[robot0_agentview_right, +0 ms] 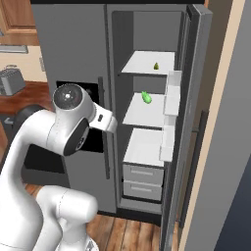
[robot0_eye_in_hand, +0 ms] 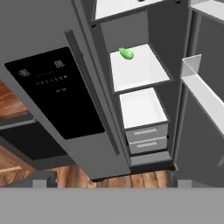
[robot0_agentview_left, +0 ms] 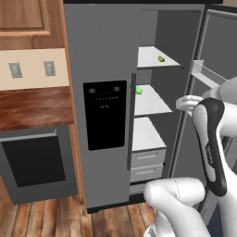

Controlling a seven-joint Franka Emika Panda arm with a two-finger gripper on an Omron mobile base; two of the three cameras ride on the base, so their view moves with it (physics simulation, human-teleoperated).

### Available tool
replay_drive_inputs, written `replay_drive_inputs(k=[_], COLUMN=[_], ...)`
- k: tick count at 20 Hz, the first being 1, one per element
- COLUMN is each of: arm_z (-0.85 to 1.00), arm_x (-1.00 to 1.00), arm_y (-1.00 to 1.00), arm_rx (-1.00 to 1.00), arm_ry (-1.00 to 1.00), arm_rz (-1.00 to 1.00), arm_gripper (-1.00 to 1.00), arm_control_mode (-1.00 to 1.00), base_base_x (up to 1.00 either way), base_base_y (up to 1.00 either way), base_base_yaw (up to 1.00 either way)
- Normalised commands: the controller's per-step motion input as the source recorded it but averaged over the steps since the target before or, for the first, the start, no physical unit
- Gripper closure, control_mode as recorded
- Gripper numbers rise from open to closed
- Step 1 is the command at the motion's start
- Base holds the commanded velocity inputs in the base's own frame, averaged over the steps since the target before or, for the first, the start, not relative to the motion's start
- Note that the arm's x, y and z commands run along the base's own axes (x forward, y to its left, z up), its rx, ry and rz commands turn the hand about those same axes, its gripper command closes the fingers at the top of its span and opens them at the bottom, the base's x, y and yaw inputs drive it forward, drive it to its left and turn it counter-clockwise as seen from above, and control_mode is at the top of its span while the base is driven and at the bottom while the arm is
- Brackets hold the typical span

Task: Take the lemon wedge from the fridge and place it on the plate with fish on the dining counter.

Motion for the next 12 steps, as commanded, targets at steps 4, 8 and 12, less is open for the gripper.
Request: replay_drive_inputs(k=[4,8,12], arm_z=[-0.03,-0.01,0.0], arm_x=[0.0,0.07,0.21], arm_y=[-0.32,-0.21,0.0], arm_rx=[-0.01,0.0,0.0], arm_ry=[0.0,0.0,0.02], arm_rz=[-0.05,-0.14,-0.2], arm_gripper=[-1.0,-1.0,-1.0], arm_control_mode=[-1.0,-1.0,-1.0], base_base_x=[0.0,0.0,0.0], base_base_y=[0.0,0.0,0.0], base_base_yaw=[0.0,0.0,0.0])
